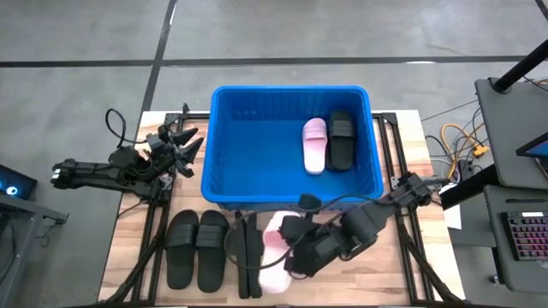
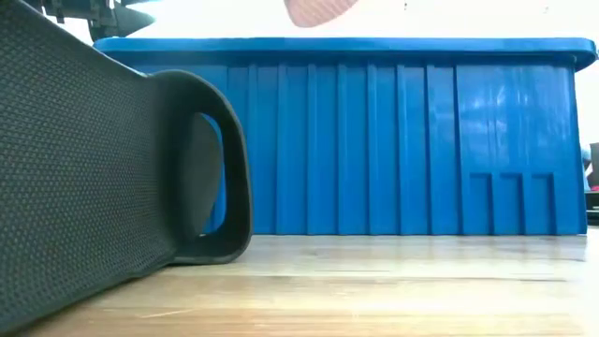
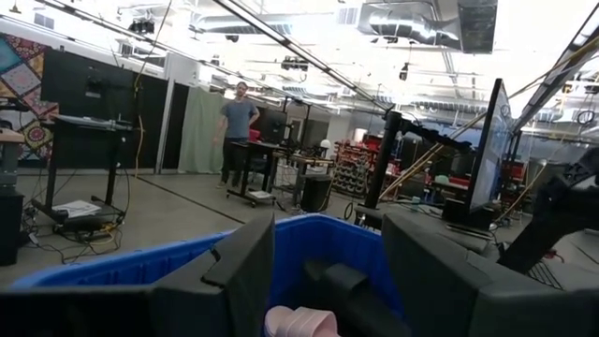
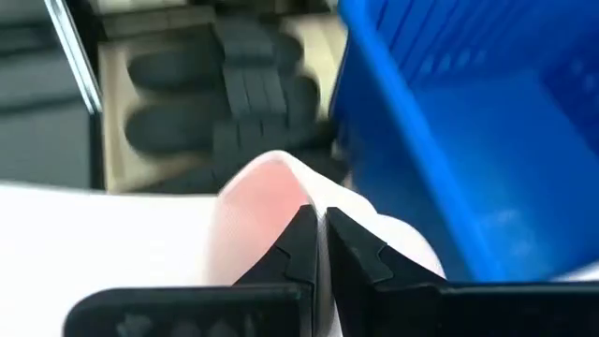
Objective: Pick and place slides into bin
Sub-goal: Put the pink slide into the blue bin
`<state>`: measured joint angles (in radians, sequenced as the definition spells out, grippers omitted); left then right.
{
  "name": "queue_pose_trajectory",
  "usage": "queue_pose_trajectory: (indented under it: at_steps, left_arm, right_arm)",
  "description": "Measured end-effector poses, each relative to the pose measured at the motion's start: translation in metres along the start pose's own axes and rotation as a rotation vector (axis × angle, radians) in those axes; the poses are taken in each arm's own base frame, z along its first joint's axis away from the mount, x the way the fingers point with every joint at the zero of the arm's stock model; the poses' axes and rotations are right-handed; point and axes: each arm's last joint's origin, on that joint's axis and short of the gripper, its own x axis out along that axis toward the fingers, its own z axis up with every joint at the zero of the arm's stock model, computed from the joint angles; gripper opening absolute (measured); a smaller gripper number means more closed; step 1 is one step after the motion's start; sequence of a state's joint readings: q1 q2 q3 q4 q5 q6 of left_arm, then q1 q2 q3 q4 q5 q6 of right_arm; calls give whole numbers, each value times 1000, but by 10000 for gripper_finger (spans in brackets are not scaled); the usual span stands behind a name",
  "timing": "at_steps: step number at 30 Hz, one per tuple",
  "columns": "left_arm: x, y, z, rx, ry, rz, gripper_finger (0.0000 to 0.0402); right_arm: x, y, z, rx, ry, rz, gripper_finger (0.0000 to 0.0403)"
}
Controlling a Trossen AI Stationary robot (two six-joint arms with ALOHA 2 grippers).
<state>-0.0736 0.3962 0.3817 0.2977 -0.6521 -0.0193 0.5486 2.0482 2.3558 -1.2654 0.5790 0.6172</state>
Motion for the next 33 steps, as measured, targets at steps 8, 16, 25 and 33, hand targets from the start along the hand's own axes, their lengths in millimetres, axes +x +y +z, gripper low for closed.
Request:
queue_pose_trajectory:
  at_steps: [8,16,25,33]
  left_arm:
    - [-1,1,1,-5,-5,-3,184]
    - [-4,3,5,-26,-33,-3,184]
    - [-11,8,15,-77,-99,-4,184]
    - [-19,15,25,-105,-177,18,184]
  right_arm:
    - [-34,-29,23,-11,-170,-43,9]
    - [-51,-72,42,-72,-226,-139,9]
    - [-47,-128,59,-206,-158,-174,9]
    - [-44,-205,71,-284,-61,-184,9]
